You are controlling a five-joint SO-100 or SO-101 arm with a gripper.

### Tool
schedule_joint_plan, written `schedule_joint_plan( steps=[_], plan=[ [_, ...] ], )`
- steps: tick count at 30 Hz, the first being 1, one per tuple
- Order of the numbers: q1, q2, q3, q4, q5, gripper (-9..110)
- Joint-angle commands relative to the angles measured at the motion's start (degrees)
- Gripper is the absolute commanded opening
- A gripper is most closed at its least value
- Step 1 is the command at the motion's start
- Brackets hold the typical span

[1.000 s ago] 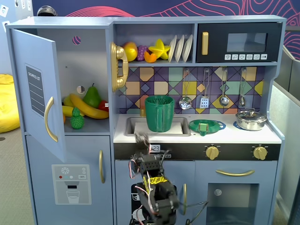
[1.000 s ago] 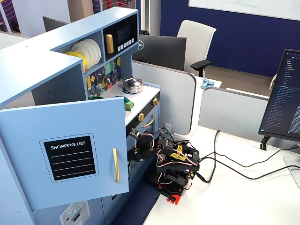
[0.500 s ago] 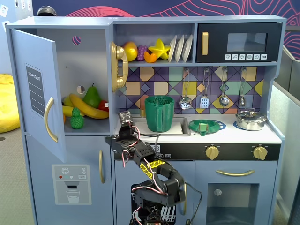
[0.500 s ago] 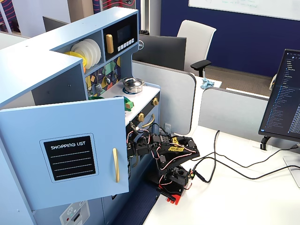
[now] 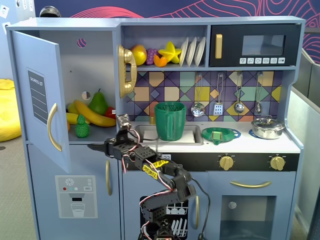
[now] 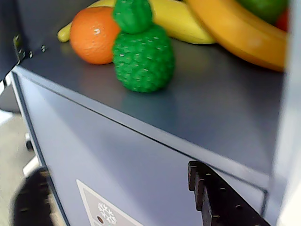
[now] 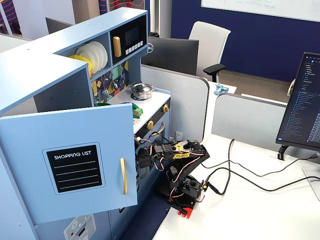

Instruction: Pick up the green pineapple from the left cabinet and place it in the green recipient

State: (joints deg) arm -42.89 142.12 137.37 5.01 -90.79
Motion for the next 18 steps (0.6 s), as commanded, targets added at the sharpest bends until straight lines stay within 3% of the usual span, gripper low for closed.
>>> schedule_joint_plan(
  steps=[1,6,18],
  plan=[
    [-0.7,-5.6,-7.0,-7.4,-0.7,39],
    [0.2,-12.6,-7.6,-18.0,-1.1,39],
    [1.8,-24.1,-13.0,-28.3,-8.0,36]
  ],
)
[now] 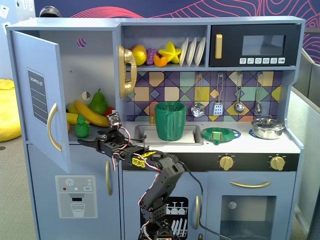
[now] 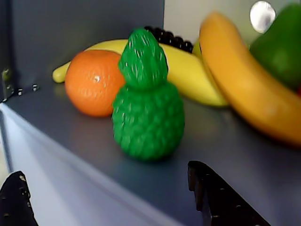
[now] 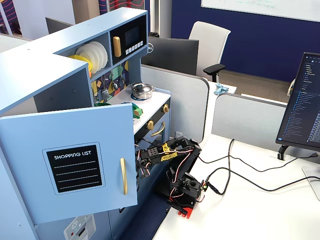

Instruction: Pick up the green pineapple from the left cabinet and place it in the green recipient

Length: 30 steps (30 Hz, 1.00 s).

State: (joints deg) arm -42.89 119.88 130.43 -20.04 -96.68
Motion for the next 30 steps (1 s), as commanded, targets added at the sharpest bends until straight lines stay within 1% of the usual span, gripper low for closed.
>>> schedule_joint_plan(
  steps=[1,8,13,30],
  plan=[
    [1.8,-2.6,-6.7,-3.5,-2.7,36],
    [3.1,-8.4,-11.4,-3.9,-2.9,36],
    [3.5,-12.8,-16.0,-3.9,-0.4,37],
    [1.3,-24.3,-27.3,-4.0,2.6,36]
  ],
)
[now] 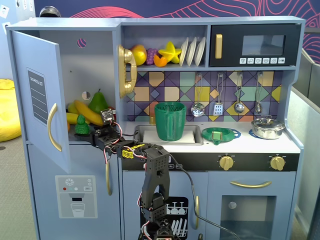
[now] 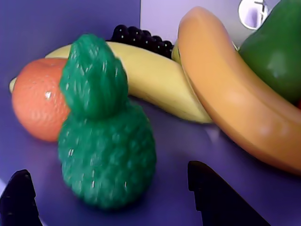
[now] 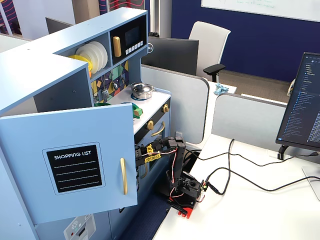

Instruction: Pick up the green pineapple from the left cabinet and place it in the green recipient

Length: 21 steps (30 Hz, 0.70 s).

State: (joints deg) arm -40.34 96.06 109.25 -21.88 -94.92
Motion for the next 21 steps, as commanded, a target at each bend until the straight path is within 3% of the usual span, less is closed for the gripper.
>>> schedule_joint_plan(
  steps=[1,16,19,21],
  plan=[
    [-1.4,-1.1,-6.9,-2.1,0.9,36],
    [-2.9,-13.4,-20.4,-1.1,1.4,34],
    [-2.5,-15.9,-24.1,1.5,1.5,20],
    [-2.6,-16.4,-25.0,3.7,0.3,1]
  ],
)
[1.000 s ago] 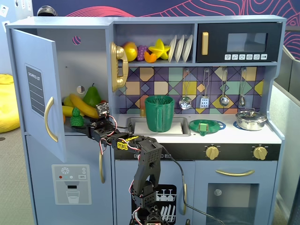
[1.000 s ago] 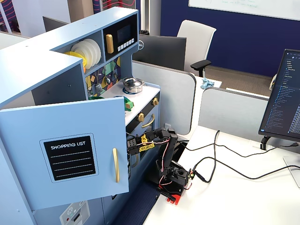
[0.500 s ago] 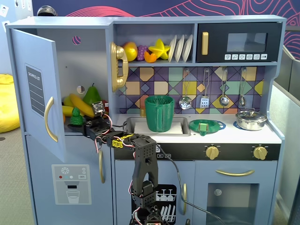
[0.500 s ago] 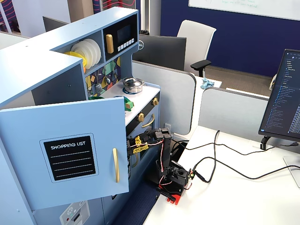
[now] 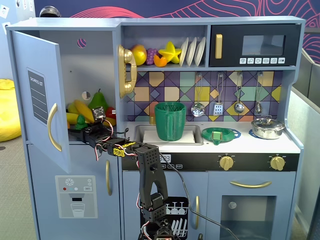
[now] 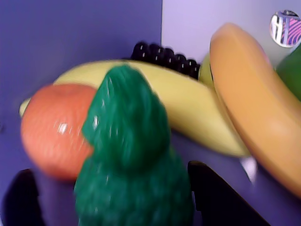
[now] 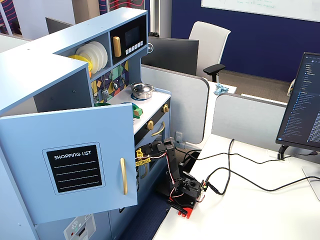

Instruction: Pick up the green pineapple from the left cabinet and place it in the green recipient

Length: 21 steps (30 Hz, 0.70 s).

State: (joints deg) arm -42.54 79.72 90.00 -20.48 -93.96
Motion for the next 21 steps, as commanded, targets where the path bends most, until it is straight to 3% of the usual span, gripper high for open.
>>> schedule_joint_plan(
  steps=[1,8,13,21],
  plan=[
    [-0.6,0.1,-5.6,3.1,-0.8,0],
    [-4.3,18.1,5.2,9.6,-12.3,0],
    [-7.7,42.6,16.1,21.5,-17.2,0],
    [-2.4,72.2,23.2,44.9,-18.3,0]
  ],
)
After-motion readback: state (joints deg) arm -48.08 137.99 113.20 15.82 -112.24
